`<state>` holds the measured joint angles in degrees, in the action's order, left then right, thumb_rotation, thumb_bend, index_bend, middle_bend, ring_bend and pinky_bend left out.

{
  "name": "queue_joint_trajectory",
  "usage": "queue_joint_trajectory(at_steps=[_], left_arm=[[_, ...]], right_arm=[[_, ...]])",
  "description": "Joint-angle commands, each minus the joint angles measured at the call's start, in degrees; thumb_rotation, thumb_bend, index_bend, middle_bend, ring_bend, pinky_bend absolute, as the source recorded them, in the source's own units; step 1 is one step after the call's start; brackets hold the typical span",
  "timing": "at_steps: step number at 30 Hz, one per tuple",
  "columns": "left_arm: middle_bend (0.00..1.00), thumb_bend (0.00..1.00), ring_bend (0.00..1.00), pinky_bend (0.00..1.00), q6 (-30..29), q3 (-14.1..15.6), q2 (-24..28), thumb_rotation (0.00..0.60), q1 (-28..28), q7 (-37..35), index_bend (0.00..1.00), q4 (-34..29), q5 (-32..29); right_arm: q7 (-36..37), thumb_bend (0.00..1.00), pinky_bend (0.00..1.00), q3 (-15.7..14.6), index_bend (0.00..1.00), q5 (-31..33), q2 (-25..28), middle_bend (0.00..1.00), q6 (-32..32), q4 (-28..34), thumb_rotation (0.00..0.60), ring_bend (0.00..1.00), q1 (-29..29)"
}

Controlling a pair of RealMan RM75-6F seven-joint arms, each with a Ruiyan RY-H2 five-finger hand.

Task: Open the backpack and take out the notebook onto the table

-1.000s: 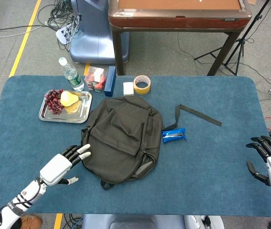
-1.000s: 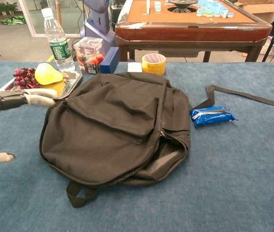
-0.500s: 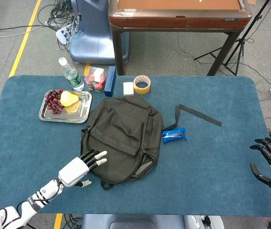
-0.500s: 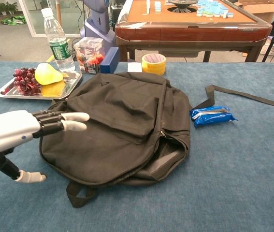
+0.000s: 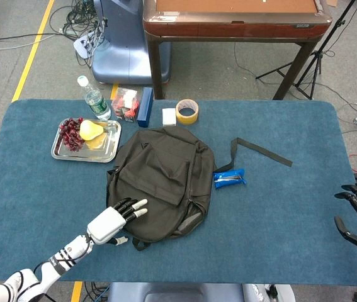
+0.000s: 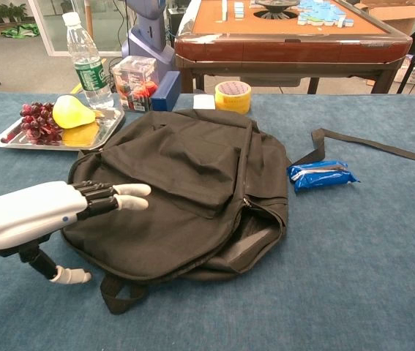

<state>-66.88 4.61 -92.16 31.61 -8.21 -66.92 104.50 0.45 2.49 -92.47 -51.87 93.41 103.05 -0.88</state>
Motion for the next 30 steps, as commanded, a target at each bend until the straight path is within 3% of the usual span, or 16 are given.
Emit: queue_joint_trajectory(at_steps=[1,11,21,30], left_arm=[[0.00,0.21,0.00,0.05,-0.2,-0.7,-0.7,0.600,0.4,-0.8,0.10,-0.3,-1.2],[0.00,0.20,0.00,0.05,0.8,-3.1,-3.5,0.600,1.1,-3.4,0.18,-1.3,-6.4],[0.00,0.20,0.00,0.05,2.6,-4.8,-5.2,0.600,2.9,-1.3,0.23,-2.3,-9.0],[0.01,0.20,0.00,0.05,5.4,-5.8,-3.5,0.600,5.1,1.2,0.38,-6.4,-10.9]], right_arm=[[0.2,0.36,0.28,0.0,0.35,0.0,0.0,0.25,0.1,-0.2,0.600,0.17,-0.1],[1.3,0.36,0.28,0.0,0.35,0.1,-0.2,0.25,0.6,-1.3,0.600,0.17,-0.5],[2.7,0.36,0.28,-0.1,0.35,0.3,-0.5,0.25,0.7,-2.5,0.600,0.17,-0.8],[3.5,0.36,0.28,-0.1,0.35,0.4,-0.6,0.25,0.9,-3.2,0.600,0.17,-1.1]])
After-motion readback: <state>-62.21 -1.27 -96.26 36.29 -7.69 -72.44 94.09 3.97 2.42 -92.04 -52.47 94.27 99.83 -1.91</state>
